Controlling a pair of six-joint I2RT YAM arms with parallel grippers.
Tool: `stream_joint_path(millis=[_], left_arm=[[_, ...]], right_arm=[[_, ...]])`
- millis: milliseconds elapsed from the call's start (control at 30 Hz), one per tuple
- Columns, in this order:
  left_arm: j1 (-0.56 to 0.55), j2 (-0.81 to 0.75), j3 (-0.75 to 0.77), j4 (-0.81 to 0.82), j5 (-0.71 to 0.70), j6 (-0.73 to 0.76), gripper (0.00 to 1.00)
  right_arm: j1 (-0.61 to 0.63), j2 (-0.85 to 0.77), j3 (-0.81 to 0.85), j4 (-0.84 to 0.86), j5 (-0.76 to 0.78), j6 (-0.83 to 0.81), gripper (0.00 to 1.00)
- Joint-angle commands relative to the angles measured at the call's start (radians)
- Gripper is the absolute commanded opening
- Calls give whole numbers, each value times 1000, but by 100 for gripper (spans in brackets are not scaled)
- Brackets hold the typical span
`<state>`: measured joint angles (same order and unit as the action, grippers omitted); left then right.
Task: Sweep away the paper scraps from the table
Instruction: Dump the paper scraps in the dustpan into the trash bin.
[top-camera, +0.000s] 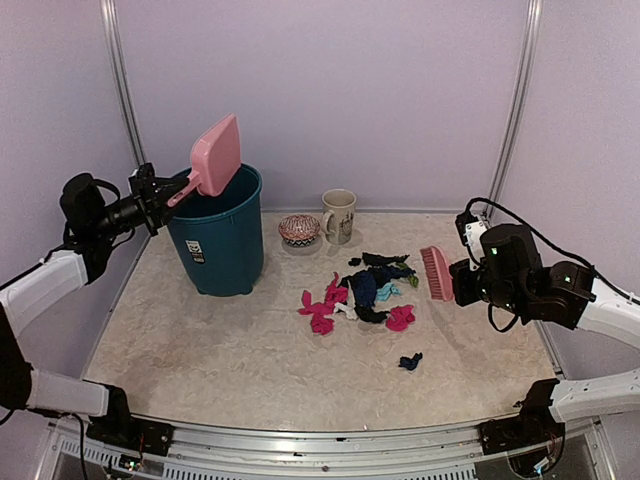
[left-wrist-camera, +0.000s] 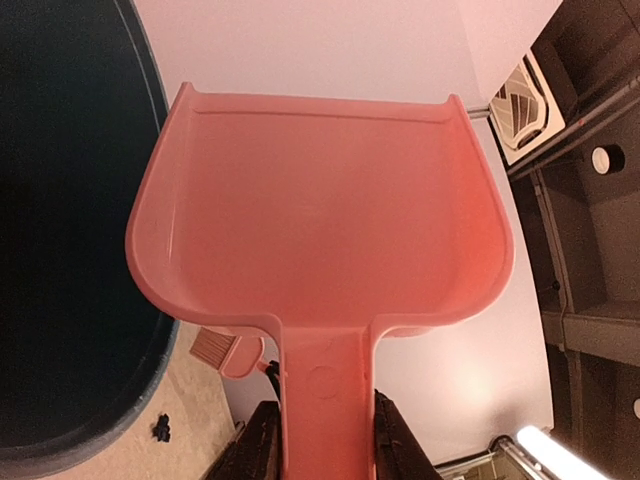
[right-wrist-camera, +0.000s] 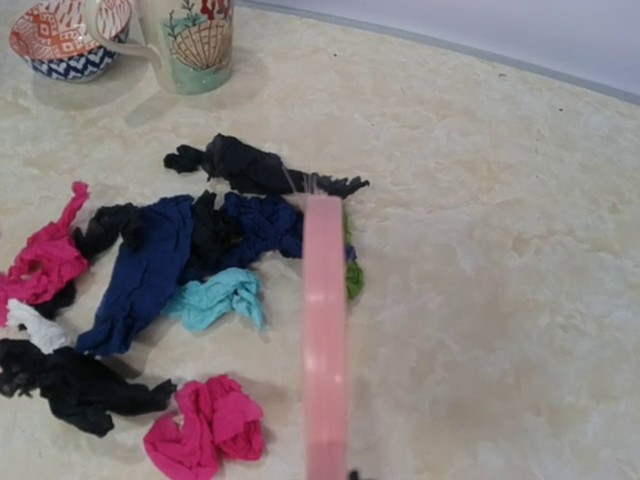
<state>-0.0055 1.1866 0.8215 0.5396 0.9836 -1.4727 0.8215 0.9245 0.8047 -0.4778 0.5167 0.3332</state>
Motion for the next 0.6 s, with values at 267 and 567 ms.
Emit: stream_joint_path(millis=[267, 567], left_arm=[[-29, -52, 7, 20, -22, 6, 0], [-29, -65, 93, -272, -71, 253, 0]], right_arm=[[-13, -35, -12, 24, 4, 19, 0], [-13, -49, -1, 6, 1, 16, 0]])
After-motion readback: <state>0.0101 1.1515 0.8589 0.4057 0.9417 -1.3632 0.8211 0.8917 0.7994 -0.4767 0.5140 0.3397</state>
